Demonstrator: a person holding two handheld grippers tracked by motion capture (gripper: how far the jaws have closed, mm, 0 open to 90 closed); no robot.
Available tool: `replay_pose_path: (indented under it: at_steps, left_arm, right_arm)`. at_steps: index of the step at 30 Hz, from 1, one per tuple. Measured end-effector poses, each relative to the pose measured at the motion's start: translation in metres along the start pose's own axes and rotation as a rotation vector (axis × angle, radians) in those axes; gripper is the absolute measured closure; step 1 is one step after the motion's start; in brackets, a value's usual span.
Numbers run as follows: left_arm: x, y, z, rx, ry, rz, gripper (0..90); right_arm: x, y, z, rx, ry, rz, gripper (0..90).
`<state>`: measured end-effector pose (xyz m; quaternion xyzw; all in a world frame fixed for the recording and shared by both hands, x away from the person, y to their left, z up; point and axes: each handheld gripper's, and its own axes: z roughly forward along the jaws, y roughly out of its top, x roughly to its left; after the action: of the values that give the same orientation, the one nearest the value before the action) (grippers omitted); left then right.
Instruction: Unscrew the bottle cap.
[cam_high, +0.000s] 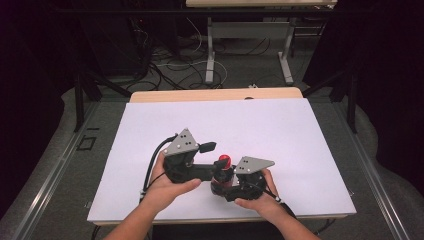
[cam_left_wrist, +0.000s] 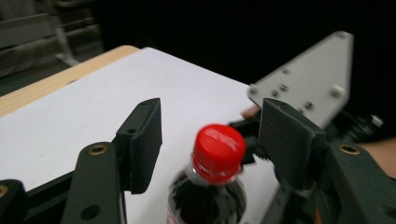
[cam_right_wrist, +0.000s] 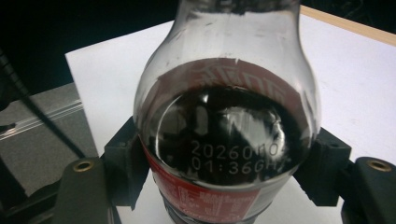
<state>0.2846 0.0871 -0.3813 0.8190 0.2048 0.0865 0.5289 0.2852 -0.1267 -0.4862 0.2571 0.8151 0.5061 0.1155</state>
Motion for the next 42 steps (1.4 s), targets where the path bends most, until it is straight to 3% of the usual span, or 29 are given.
replay_pose_path:
  at_steps: [4, 8, 12, 13, 14, 18, 21, 22, 28, 32, 36, 38, 42]
  left_arm:
    - [0.004, 0.000, -0.001, 0.047, -0.065, 0.091, 38.9]
    - [0.011, -0.004, 0.004, 0.063, -0.155, 0.094, 40.3]
    - [0.015, -0.008, 0.009, 0.088, -0.177, 0.131, 48.7]
    - [0.018, -0.008, 0.009, 0.089, -0.198, 0.132, 48.8]
    - [0.019, -0.009, 0.010, 0.074, -0.214, 0.117, 49.1]
    - [0.021, -0.011, 0.011, 0.065, -0.270, 0.123, 53.4]
    - [0.020, -0.012, 0.012, 0.057, -0.274, 0.114, 60.2]
    - [0.020, -0.011, 0.012, 0.066, -0.262, 0.132, 60.4]
    - [0.010, -0.011, 0.017, 0.034, -0.146, 0.083, 61.2]
    - [-0.001, -0.011, 0.022, 0.018, -0.006, 0.035, 61.3]
    - [-0.015, -0.011, 0.029, -0.012, 0.137, -0.055, 61.3]
    - [-0.022, -0.011, 0.032, -0.019, 0.196, -0.076, 61.4]
    - [-0.029, -0.010, 0.037, -0.017, 0.257, -0.103, 61.4]
  right_arm:
    - [0.004, 0.001, 0.001, 0.001, 0.041, -0.026, 29.4]
    - [0.007, 0.001, 0.003, -0.001, 0.066, -0.063, 29.4]
    - [0.010, 0.000, 0.003, 0.002, 0.097, -0.078, 29.4]
    - [0.010, 0.000, 0.003, 0.001, 0.106, -0.079, 29.4]
    - [0.011, 0.000, 0.003, 0.001, 0.107, -0.084, 29.4]
    - [0.011, 0.001, 0.002, 0.004, 0.128, -0.100, 29.4]
    - [0.011, 0.001, 0.003, -0.002, 0.130, -0.105, 29.4]
    - [0.011, 0.001, 0.003, 0.005, 0.131, -0.105, 29.4]
    - [0.008, 0.001, 0.002, 0.002, 0.075, -0.063, 29.4]
    - [0.006, 0.001, 0.002, 0.002, 0.018, -0.040, 29.5]
    - [0.004, 0.001, 0.001, 0.005, -0.041, -0.027, 29.5]
    - [0.003, 0.001, 0.001, 0.006, -0.064, -0.020, 29.4]
    - [0.003, 0.000, 0.001, 0.012, -0.077, -0.010, 29.5]
